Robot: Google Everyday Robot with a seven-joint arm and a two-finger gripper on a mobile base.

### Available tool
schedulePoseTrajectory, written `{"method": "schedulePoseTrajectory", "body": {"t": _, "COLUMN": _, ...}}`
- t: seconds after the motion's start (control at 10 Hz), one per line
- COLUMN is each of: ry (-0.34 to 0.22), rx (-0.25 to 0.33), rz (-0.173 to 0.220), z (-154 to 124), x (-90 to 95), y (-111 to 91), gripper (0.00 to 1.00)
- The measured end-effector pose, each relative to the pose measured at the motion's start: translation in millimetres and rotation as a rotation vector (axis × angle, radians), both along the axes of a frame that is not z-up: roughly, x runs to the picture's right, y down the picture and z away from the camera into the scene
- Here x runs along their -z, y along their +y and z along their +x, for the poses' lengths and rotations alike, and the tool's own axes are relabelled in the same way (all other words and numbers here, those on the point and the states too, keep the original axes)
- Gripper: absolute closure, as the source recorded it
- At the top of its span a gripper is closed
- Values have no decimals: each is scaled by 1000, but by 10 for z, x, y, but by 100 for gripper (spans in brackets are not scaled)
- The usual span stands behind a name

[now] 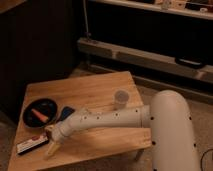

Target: Place the eraser on the white sponge

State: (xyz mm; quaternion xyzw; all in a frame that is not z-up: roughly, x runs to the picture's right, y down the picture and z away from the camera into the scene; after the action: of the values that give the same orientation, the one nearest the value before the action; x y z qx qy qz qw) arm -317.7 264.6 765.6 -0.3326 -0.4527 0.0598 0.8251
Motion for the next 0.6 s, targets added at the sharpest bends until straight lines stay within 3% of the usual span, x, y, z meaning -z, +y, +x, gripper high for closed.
{"method": "schedulePoseTrajectory", "body": {"t": 0.6, "ry": -7, "rx": -28, "rz": -12, "z": -54, "x": 9, "y": -16, "gripper": 20}}
